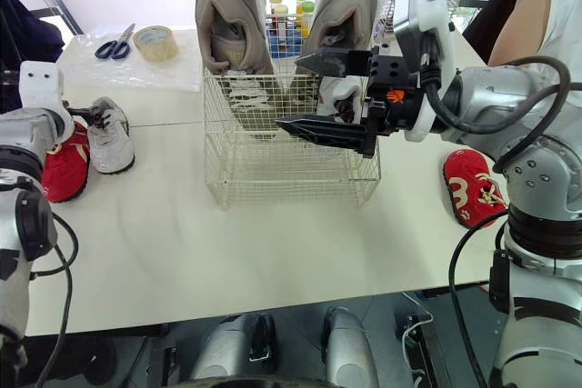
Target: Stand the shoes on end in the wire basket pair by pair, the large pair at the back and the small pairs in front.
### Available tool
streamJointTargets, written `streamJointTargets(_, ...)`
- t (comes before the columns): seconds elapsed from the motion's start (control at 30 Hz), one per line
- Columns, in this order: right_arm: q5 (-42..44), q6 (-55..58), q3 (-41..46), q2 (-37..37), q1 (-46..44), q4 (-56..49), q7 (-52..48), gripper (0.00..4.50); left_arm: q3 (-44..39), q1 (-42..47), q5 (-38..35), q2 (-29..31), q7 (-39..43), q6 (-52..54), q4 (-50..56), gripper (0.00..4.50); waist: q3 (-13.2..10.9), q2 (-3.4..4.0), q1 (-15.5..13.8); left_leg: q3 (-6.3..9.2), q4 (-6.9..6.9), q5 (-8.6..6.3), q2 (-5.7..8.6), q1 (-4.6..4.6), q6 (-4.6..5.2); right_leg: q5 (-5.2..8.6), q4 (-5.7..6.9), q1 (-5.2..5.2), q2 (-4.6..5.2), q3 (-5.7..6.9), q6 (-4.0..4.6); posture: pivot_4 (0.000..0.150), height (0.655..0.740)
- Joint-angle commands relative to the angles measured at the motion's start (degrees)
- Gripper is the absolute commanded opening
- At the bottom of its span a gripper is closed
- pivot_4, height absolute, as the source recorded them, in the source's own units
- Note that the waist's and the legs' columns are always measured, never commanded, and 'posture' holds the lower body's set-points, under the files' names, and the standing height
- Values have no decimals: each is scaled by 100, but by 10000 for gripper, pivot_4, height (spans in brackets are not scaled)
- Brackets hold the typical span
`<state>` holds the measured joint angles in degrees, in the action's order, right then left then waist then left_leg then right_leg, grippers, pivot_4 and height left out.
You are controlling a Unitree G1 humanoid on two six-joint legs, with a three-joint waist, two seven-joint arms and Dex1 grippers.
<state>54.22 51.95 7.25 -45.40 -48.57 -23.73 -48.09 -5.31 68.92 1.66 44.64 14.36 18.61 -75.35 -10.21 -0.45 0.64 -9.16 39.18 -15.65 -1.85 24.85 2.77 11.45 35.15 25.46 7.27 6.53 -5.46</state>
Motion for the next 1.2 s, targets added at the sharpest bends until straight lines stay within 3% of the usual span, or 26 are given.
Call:
streamJointTargets(0.03,-32,-152,112,-55,-118,-97,6,45000,83,288,203,25,125,-131,27,37720,0,0,0,0,0,0,0,0,0,0,0,0,0,0,0,1500,7400)
streamJointTargets(0.1,-55,-166,99,-47,-122,-91,-2,45000,101,319,274,-13,160,-124,-9,25933,0,0,5,0,0,0,0,0,1,0,0,0,0,0,0,1500,7400)
streamJointTargets(0.2,-95,-185,81,-50,-127,-93,-12,45000,162,301,392,-81,220,-113,-56,16630,0,0,5,0,0,0,0,0,1,0,1,0,0,0,0,1500,7400)
streamJointTargets(0.33,-125,-191,84,-50,-117,-119,0,45000,123,187,422,-175,259,-25,-118,146,0,-1,4,-1,2,0,0,1,2,0,2,0,0,0,0,1500,7400)
streamJointTargets(0.67,-77,-155,146,-136,-50,-197,74,45000,-255,-7,247,-170,-80,-4,-151,146,0,-1,12,0,3,0,0,1,2,0,4,0,0,0,-1,1500,7400)
streamJointTargets(0.77,-93,-170,120,-138,-49,-186,71,45000,-457,-44,112,-172,-183,12,-146,7729,0,-1,13,1,3,0,-1,1,2,0,4,0,0,0,-1,1500,7400)
streamJointTargets(0.9,-138,-196,83,-137,-60,-168,49,45000,-897,-69,-224,-129,-401,52,-127,27332,0,-1,13,1,3,0,-1,1,2,0,5,0,0,0,-1,1500,7400)
streamJointTargets(1.2,-259,-244,18,-151,-90,-123,-64,45000,-1012,-339,-317,-200,-408,287,-120,27332,3,-1,20,0,5,0,0,1,2,0,7,-1,0,0,-1,1500,7400)
